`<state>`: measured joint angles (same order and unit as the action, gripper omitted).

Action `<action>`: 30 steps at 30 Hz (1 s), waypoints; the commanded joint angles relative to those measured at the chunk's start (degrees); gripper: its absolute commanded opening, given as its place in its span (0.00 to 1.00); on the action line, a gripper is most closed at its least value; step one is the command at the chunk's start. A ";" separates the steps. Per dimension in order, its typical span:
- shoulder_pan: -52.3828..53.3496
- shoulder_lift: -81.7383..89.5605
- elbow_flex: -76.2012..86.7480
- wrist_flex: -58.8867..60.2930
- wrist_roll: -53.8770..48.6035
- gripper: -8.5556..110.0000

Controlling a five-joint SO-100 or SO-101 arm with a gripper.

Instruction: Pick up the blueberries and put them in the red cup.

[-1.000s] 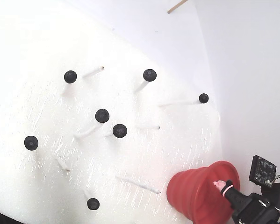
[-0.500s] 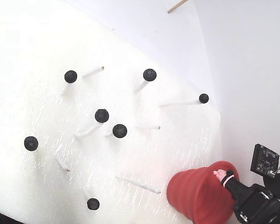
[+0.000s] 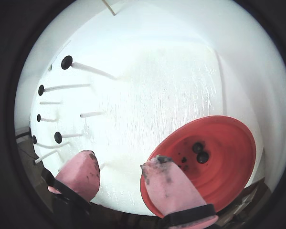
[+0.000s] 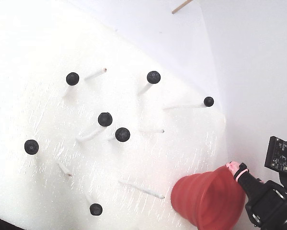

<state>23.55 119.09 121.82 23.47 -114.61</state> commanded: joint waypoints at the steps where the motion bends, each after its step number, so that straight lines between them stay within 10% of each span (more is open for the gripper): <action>1: -3.52 4.48 -6.68 -1.67 0.44 0.22; 30: -12.57 -1.85 -3.16 -11.25 -3.25 0.22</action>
<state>13.71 116.63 119.88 13.80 -117.86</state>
